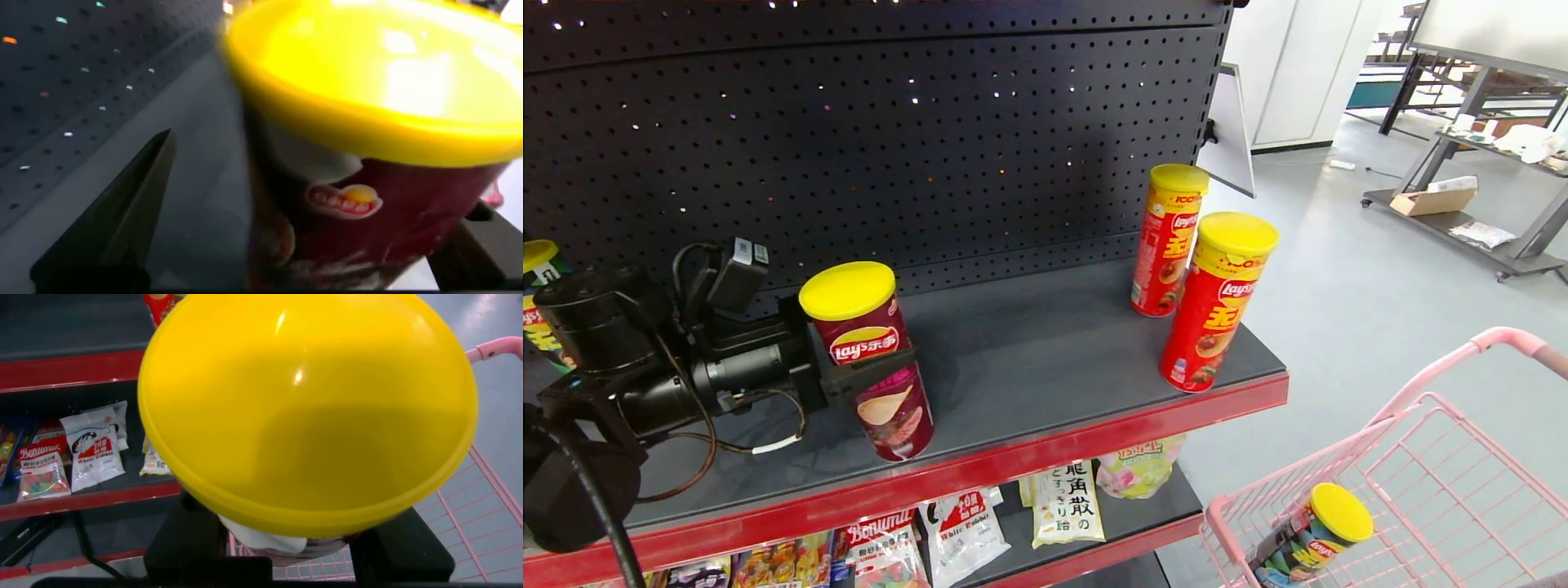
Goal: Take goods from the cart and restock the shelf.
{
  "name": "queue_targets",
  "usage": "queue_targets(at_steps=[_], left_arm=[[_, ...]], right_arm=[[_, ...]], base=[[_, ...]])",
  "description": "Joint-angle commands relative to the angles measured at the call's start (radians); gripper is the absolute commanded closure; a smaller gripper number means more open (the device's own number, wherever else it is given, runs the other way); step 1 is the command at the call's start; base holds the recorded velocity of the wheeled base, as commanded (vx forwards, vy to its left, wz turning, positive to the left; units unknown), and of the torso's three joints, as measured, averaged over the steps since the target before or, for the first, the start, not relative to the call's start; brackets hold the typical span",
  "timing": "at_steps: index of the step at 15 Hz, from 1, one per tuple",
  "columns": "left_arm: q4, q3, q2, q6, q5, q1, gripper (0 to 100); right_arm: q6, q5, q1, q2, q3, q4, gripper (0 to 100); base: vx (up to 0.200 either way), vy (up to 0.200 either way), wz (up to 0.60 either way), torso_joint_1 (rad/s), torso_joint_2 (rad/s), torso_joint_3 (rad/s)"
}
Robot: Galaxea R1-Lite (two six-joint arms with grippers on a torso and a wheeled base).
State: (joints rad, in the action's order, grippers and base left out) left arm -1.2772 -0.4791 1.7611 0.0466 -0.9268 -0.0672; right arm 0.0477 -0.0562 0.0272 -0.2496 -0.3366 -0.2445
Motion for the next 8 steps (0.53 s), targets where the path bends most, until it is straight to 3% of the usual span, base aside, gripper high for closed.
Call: queue_targets(at_steps=[1,3,8], left_arm=[[-0.017,0.016,-0.040,-0.030,-0.007,0.035,0],[-0.034,0.065,-0.109,-0.082,-0.014,0.040,0],[-0.036,0.195,-0.212,-0.085,-0.053,0.056,0]], right_arm=[[0.001,-0.001,0.002,-0.005,0.001,0.001,100],[0.001,-0.001,0.000,-0.007,0.001,0.001,100],[0.001,-0.001,0.000,-0.007,0.001,-0.001,100]], base=[[0.000,0.000,0.00,0.000,0.00,0.000],[0.000,0.000,0.00,0.000,0.00,0.000],[0.000,0.000,0.00,0.000,0.00,0.000]])
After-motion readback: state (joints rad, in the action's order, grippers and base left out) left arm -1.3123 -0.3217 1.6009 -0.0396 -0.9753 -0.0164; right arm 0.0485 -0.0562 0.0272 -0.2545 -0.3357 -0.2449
